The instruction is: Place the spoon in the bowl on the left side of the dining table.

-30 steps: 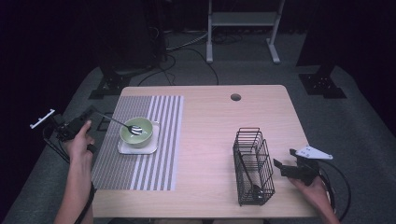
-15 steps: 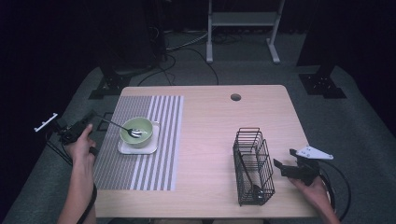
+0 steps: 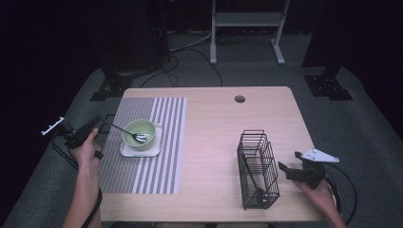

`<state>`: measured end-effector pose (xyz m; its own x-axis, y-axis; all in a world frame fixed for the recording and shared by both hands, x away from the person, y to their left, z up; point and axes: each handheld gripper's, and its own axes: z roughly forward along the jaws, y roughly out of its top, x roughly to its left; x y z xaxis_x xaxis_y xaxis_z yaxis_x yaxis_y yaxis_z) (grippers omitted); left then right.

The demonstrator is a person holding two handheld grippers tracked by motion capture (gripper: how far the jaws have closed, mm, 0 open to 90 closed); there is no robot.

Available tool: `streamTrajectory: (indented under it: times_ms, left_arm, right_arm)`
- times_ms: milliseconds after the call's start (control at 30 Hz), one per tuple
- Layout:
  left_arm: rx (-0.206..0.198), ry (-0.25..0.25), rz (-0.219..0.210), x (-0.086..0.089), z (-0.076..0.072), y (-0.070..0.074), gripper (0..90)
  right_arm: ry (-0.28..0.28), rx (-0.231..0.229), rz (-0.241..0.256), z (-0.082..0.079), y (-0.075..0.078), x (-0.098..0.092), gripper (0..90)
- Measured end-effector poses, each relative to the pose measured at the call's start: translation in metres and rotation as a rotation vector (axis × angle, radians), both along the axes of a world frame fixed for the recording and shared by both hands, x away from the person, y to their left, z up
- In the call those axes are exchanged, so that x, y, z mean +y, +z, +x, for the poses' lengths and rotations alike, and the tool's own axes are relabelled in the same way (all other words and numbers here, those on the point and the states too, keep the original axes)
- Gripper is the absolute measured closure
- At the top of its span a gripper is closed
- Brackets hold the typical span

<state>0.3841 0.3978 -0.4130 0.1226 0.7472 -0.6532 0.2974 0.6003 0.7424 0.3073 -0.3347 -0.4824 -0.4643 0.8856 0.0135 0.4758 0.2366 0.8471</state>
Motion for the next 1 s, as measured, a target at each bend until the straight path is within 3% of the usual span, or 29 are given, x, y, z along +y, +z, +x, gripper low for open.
streamTrajectory:
  times_ms: [400, 667, 1000]
  left_arm:
    - [0.012, -0.029, -0.005, -0.004, 0.003, -0.009, 88.7]
    - [0.003, -0.033, 0.011, 0.003, 0.000, -0.012, 77.3]
    - [-0.008, -0.047, 0.042, 0.014, -0.014, -0.010, 58.7]
  right_arm:
    - [0.004, -0.003, 0.013, 0.000, 0.000, -0.001, 15.7]
    - [0.000, 0.001, 0.006, 0.000, 0.000, -0.001, 15.7]
    - [-0.006, -0.001, -0.001, 0.000, 0.000, 0.000, 15.7]
